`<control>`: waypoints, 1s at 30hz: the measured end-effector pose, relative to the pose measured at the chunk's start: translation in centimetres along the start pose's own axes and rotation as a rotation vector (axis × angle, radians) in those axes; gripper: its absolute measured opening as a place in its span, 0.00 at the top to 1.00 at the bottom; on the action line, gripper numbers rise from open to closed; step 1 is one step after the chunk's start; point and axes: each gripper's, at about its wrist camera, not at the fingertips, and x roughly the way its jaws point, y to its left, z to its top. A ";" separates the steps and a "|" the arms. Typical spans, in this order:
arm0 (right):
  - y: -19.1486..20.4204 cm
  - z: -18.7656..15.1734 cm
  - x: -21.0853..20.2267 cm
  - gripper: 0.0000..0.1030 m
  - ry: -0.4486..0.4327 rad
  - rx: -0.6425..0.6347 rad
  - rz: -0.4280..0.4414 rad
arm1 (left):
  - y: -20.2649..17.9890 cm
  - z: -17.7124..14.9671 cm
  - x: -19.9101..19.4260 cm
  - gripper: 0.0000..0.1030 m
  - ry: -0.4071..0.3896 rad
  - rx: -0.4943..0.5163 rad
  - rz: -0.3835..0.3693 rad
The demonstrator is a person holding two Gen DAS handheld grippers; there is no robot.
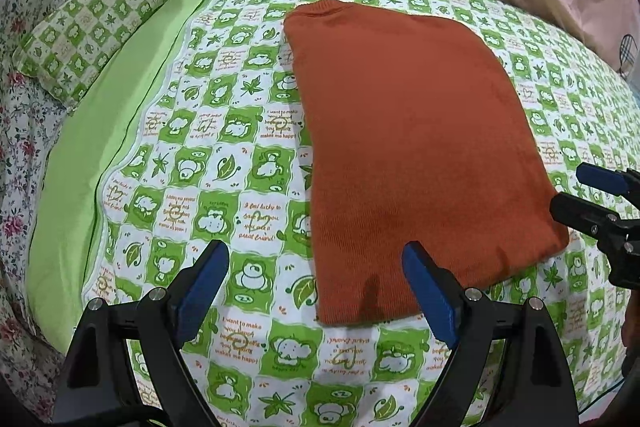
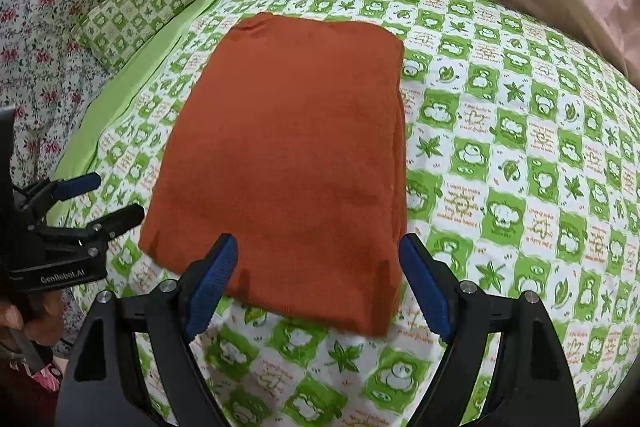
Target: Fold small clothes
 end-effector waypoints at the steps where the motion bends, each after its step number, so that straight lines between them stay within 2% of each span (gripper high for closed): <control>1: 0.0 0.2 0.1 0.19 -0.001 0.001 0.002 | 0.0 0.2 0.1 0.14 0.000 0.001 -0.001; 11: 0.1 1.7 0.9 0.19 -0.005 0.003 0.022 | -0.2 1.7 0.6 0.14 -0.012 -0.012 -0.015; 16: -0.7 2.6 1.2 0.19 -0.020 0.031 0.019 | 0.0 2.5 1.1 0.13 -0.008 -0.032 -0.053; 24: -4.5 5.4 3.2 0.20 -0.031 0.180 0.018 | 1.9 5.1 3.3 0.13 0.011 -0.117 -0.098; 27: -5.6 6.3 4.0 0.25 -0.034 0.215 0.020 | 2.5 5.9 4.3 0.13 0.029 -0.137 -0.101; 29: -6.3 6.9 4.8 0.32 -0.029 0.241 0.024 | 2.7 6.2 4.8 0.13 0.033 -0.145 -0.100; 30: -6.6 7.1 5.2 0.41 -0.025 0.252 0.027 | 2.8 6.3 5.0 0.13 0.036 -0.145 -0.098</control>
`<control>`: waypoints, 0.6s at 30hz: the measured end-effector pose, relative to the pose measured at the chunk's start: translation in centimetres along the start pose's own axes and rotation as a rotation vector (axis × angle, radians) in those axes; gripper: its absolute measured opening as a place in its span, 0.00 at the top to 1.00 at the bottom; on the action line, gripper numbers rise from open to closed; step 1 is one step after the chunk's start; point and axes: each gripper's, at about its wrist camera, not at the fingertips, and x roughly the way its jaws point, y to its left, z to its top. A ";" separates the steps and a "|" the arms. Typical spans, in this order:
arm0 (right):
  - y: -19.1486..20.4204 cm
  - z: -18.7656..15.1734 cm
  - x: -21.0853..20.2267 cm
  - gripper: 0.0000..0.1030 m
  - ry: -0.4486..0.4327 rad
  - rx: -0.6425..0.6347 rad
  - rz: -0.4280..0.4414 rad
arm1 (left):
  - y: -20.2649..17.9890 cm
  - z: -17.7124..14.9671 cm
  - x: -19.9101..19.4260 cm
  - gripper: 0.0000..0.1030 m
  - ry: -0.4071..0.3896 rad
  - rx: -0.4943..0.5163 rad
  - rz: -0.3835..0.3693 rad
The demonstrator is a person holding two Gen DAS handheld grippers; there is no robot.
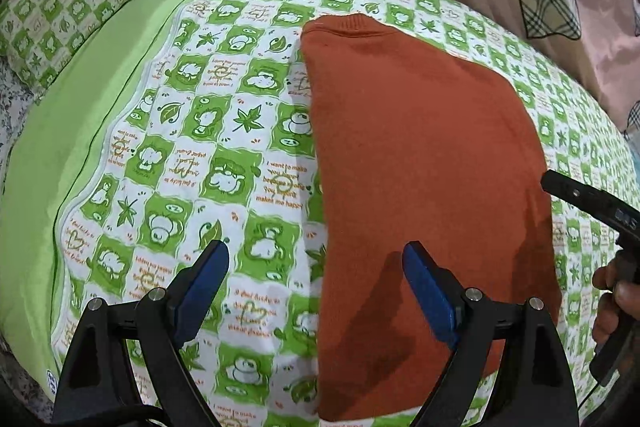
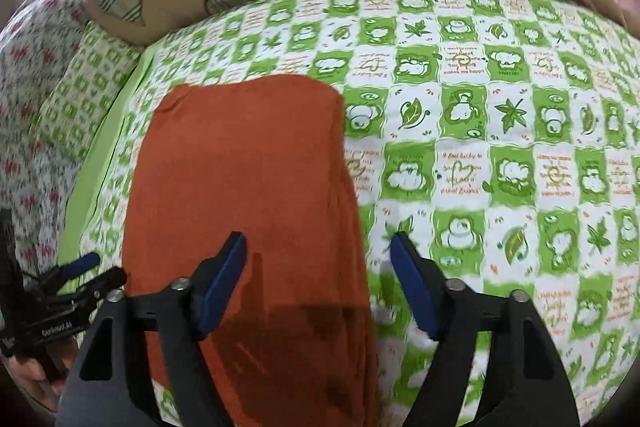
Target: Fold small clothes
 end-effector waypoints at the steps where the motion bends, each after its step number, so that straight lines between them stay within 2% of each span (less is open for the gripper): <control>1: -0.3 0.3 0.6 0.56 0.007 0.008 -0.006 | 0.0 0.1 0.3 0.13 0.003 0.001 0.005; 2: -0.6 0.5 1.2 0.67 0.021 0.014 -0.015 | 0.0 0.2 0.6 0.13 0.008 0.003 0.013; 3: -0.7 0.6 2.0 0.91 0.042 0.015 -0.020 | -0.1 0.3 1.0 0.13 0.011 0.008 0.020; 7: 0.0 1.2 2.9 0.92 0.038 -0.042 -0.089 | -0.5 0.6 1.7 0.13 0.014 0.031 0.032; 14: -0.1 1.1 2.8 0.92 0.043 -0.031 -0.090 | -0.6 0.5 1.4 0.13 0.022 0.031 0.037; 16: -0.3 1.1 2.1 0.84 0.034 -0.027 -0.105 | -0.7 0.4 1.0 0.13 0.019 0.034 0.045; 18: -0.7 0.9 1.2 0.84 0.030 -0.006 -0.131 | -0.8 0.2 0.6 0.13 0.013 0.038 0.052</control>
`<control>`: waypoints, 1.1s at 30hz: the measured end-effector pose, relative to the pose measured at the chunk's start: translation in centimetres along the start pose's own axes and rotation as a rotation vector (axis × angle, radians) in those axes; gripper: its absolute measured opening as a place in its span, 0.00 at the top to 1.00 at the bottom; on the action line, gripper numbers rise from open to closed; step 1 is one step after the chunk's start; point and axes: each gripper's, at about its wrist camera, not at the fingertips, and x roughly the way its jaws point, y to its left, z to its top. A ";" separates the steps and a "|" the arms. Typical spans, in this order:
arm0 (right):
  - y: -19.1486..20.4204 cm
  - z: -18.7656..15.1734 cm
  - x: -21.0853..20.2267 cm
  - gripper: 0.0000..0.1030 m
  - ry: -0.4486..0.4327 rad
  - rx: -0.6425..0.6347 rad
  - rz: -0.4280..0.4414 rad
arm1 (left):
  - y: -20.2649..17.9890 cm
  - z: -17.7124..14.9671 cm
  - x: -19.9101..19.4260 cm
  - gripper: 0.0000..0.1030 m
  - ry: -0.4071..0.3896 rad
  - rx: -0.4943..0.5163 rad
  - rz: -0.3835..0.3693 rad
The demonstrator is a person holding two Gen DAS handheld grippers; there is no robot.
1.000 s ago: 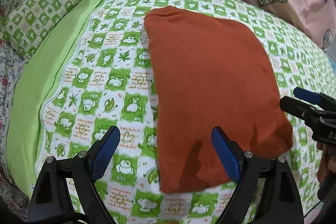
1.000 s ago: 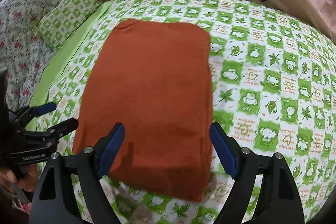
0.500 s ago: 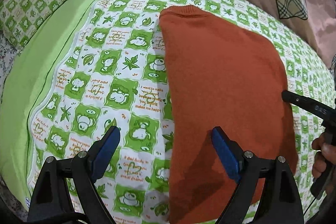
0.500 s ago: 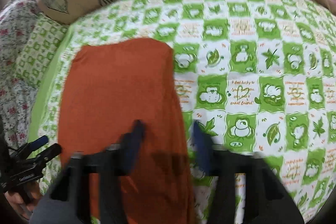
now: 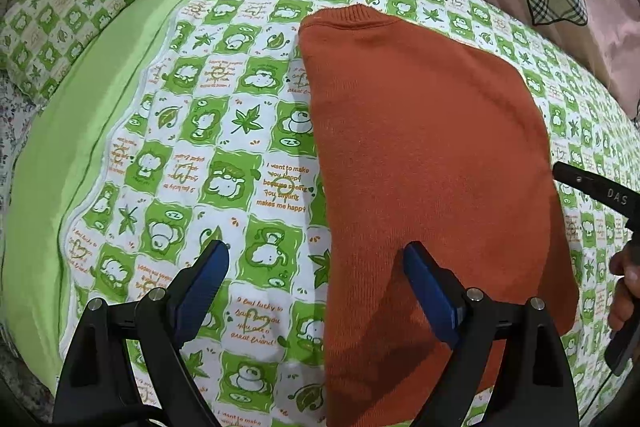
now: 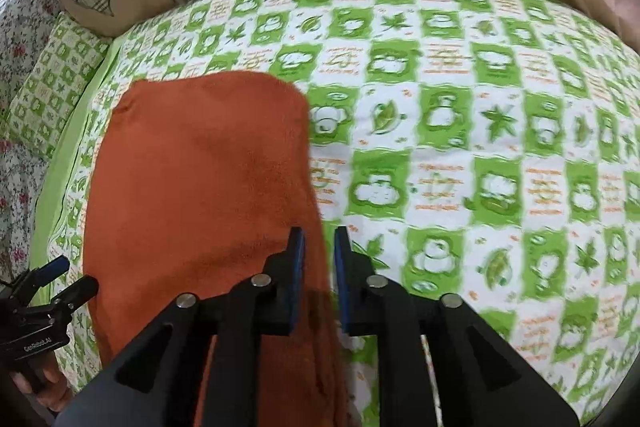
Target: Fold small clothes
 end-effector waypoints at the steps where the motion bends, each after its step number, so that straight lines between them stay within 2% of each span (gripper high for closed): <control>1: -0.3 -0.1 -0.3 0.84 -0.001 0.008 -0.006 | -0.1 -0.2 -0.3 0.13 -0.002 0.004 0.003; 3: -0.7 -0.6 -1.2 0.83 -0.006 0.026 0.002 | -0.3 -0.5 -0.8 0.13 -0.007 0.011 0.006; 5: -0.8 -1.1 -1.8 0.78 -0.005 0.025 0.014 | -0.5 -1.0 -1.3 0.13 -0.011 0.016 0.007; 7: -0.5 -1.9 -2.5 0.65 -0.005 0.016 0.029 | -0.6 -1.5 -1.7 0.13 -0.015 0.019 0.007; 15: 1.7 -5.3 -4.7 0.53 -0.005 -0.042 0.088 | -1.0 -3.3 -3.1 0.13 -0.023 0.047 0.015; 26: 3.4 -9.1 -6.2 0.49 0.002 -0.130 0.101 | -0.4 -6.2 -4.1 0.12 -0.021 0.081 0.051; 33: 4.2 -11.1 -6.8 0.40 0.002 -0.199 0.112 | -0.1 -8.5 -4.2 0.12 -0.008 0.103 0.076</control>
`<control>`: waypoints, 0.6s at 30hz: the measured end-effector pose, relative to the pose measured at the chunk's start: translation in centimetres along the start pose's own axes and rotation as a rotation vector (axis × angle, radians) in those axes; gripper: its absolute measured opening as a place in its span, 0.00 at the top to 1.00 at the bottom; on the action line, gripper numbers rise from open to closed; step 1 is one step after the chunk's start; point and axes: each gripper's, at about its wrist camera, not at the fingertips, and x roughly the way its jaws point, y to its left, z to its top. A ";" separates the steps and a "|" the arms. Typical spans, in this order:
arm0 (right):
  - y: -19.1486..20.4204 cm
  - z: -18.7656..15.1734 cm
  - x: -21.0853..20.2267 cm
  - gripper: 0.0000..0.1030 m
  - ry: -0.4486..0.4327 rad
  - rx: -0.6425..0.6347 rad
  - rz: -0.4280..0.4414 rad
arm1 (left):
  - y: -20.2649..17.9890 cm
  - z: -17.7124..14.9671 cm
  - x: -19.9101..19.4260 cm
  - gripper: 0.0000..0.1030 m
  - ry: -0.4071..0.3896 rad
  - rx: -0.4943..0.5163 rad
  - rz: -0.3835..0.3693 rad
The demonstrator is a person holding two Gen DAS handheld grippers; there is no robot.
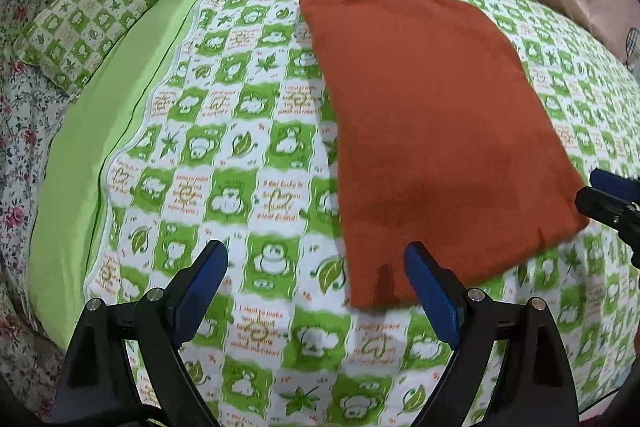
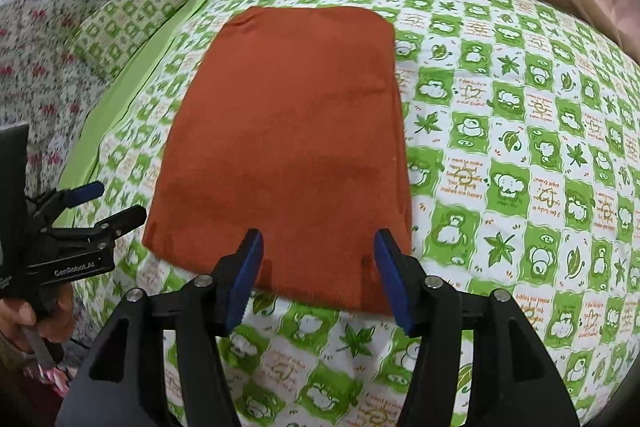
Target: Fold small clothes
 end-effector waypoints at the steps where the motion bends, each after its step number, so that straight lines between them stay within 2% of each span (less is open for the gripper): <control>1: 0.2 -0.3 -0.1 0.38 0.000 -0.013 0.001 | 0.0 -0.4 0.0 0.12 0.003 0.003 0.003; 10: 1.0 -1.5 -0.3 0.27 -0.008 -0.063 -0.002 | -0.2 -1.4 -0.1 0.12 0.005 -0.005 -0.003; 18: 1.2 -1.7 -0.3 0.24 -0.013 -0.067 -0.014 | -0.7 -1.1 -0.3 0.12 -0.009 0.008 -0.016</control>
